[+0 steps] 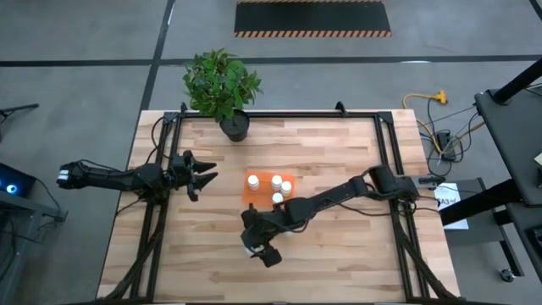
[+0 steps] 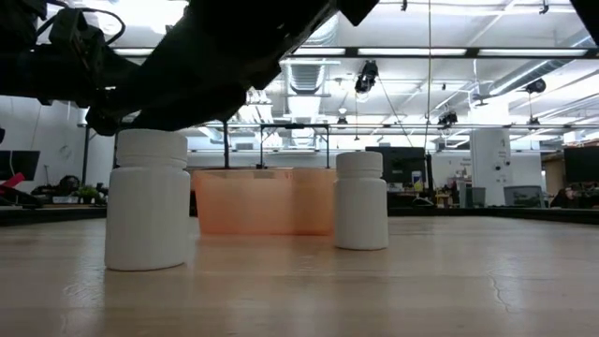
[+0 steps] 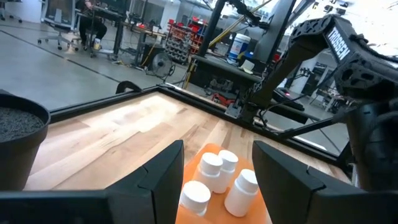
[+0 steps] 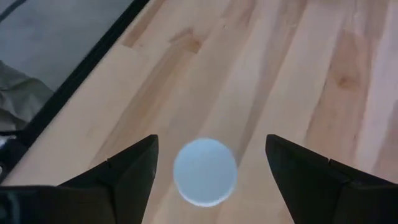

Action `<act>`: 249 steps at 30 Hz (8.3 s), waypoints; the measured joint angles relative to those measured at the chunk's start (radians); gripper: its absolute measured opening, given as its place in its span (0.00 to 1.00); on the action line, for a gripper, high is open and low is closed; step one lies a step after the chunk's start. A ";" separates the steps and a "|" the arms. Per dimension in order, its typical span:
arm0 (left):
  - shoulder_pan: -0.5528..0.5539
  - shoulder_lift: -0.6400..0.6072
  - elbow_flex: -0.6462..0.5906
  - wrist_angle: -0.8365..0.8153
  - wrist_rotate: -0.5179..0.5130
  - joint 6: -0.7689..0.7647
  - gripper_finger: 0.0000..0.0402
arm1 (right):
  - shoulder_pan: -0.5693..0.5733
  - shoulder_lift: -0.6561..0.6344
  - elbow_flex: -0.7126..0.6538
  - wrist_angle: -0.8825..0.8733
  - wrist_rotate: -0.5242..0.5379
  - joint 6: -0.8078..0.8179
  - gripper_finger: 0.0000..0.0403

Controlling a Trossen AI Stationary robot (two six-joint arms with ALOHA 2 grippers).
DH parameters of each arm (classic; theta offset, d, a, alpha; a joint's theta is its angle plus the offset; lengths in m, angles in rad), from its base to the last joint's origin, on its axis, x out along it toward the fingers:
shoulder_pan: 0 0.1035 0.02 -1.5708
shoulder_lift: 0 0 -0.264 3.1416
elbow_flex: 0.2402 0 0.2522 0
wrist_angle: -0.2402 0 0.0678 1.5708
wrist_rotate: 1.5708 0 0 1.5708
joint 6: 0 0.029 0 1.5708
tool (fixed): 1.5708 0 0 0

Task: Pick and place pill bottles into a basket
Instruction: Put the white pill bottle into the orange container

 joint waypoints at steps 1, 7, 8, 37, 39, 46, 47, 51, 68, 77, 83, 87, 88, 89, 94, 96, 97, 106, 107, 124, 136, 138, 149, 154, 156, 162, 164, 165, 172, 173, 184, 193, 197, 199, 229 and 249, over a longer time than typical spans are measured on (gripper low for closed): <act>0.000 0.000 0.000 0.001 0.000 0.000 0.43 | -0.001 0.004 0.006 -0.009 -0.001 -0.004 0.70; 0.000 -0.002 0.000 0.002 0.000 0.000 0.43 | 0.002 0.026 0.008 -0.035 -0.016 -0.015 0.69; 0.000 -0.001 0.000 0.002 0.000 0.000 0.43 | 0.001 0.027 0.009 -0.037 -0.020 -0.015 0.69; 0.000 0.001 0.000 0.001 0.000 0.000 0.43 | -0.043 0.028 0.098 -0.181 -0.003 -0.016 0.35; 0.000 0.001 0.000 0.001 0.000 0.000 0.43 | -0.064 0.028 0.149 -0.252 -0.001 -0.016 0.35; 0.000 0.001 0.000 0.001 0.000 0.000 0.43 | -0.137 0.025 0.317 -0.392 0.002 0.001 0.35; 0.000 0.001 0.000 0.002 0.000 0.000 0.43 | -0.148 0.025 0.330 -0.393 0.005 0.014 0.35; 0.000 0.001 0.000 0.002 0.000 0.000 0.43 | -0.188 0.021 0.361 -0.395 0.009 0.051 0.35; 0.000 0.003 0.000 0.002 0.000 0.000 0.43 | -0.260 -0.085 0.254 -0.416 0.079 0.037 0.35; 0.000 0.003 0.000 0.001 0.000 0.000 0.43 | -0.281 -0.111 0.099 -0.293 0.102 0.079 0.35; 0.000 0.004 0.000 0.001 0.000 0.000 0.43 | -0.305 -0.209 -0.086 -0.129 0.105 0.137 0.35; 0.000 0.003 0.000 0.001 0.000 0.000 0.43 | -0.306 -0.233 -0.156 -0.087 0.106 0.139 0.35; 0.000 0.003 0.000 0.001 0.000 0.000 0.43 | -0.305 -0.233 -0.164 -0.086 0.105 0.136 0.35; 0.000 0.003 0.000 0.001 0.000 0.000 0.43 | -0.303 -0.233 -0.172 -0.083 0.105 0.135 0.35; 0.000 0.003 0.000 0.002 0.000 0.000 0.43 | -0.300 -0.233 -0.228 -0.011 0.120 0.158 0.35; 0.000 0.003 0.000 0.001 0.000 0.000 0.43 | -0.301 -0.233 -0.242 0.006 0.129 0.165 0.35; 0.000 0.003 0.000 0.002 0.000 0.000 0.43 | -0.302 -0.233 -0.250 0.020 0.129 0.165 0.35; 0.000 0.003 0.000 0.001 0.000 0.000 0.43 | -0.301 -0.224 -0.290 0.057 0.131 0.134 0.35; 0.000 0.003 0.000 0.001 0.000 0.000 0.43 | -0.301 -0.222 -0.294 0.051 0.130 0.127 0.35; 0.000 0.005 0.000 0.001 0.000 0.000 0.43 | -0.301 -0.217 -0.296 0.052 0.127 0.105 0.50; 0.000 0.005 0.000 0.001 0.000 0.000 0.43 | -0.301 -0.220 -0.296 0.047 0.127 0.121 0.52; 0.000 0.005 0.000 0.001 0.000 0.000 0.43 | -0.301 -0.231 -0.296 0.028 0.127 0.118 0.52; 0.000 0.005 0.000 0.001 0.000 0.000 0.43 | -0.285 -0.413 -0.297 -0.214 0.110 0.045 0.52; 0.000 0.005 0.000 0.001 0.000 0.000 0.43 | -0.242 -0.452 -0.307 -0.338 0.048 0.045 0.52; 0.000 0.005 0.000 0.001 0.000 0.000 0.43 | -0.217 -0.455 -0.307 -0.386 0.048 0.053 0.52; 0.000 0.004 0.000 0.001 0.000 0.000 0.43 | -0.121 -0.444 -0.318 -0.412 0.049 0.049 0.52; 0.000 0.004 0.000 0.002 0.000 0.000 0.43 | -0.092 -0.439 -0.326 -0.400 0.054 0.056 0.52; 0.000 0.004 0.000 0.002 0.000 0.000 0.43 | -0.080 -0.439 -0.329 -0.394 0.062 0.060 0.52; 0.000 0.004 0.000 0.002 0.000 0.000 0.43 | -0.018 -0.436 -0.373 -0.373 0.104 0.056 0.52; 0.000 0.005 0.000 0.001 0.000 0.000 0.43 | -0.014 -0.436 -0.378 -0.361 0.104 0.056 0.52; 0.000 0.005 0.000 0.002 0.000 0.000 0.43 | -0.008 -0.435 -0.427 -0.295 0.103 0.049 0.58; 0.000 0.004 0.000 0.001 0.000 0.000 0.43 | -0.008 -0.431 -0.434 -0.271 0.105 0.017 0.76; 0.000 0.004 0.000 0.001 0.000 0.000 0.43 | -0.008 -0.399 -0.434 -0.250 0.104 0.004 0.78; 0.000 0.003 0.000 0.001 0.000 0.000 0.43 | -0.008 -0.376 -0.430 -0.247 0.104 0.008 0.78; 0.000 0.003 0.000 0.001 0.000 0.000 0.43 | -0.063 -0.357 -0.263 -0.378 0.114 -0.050 0.34; 0.000 0.003 0.000 0.001 0.000 0.000 0.43 | -0.331 -0.249 0.054 -0.542 0.093 -0.040 0.34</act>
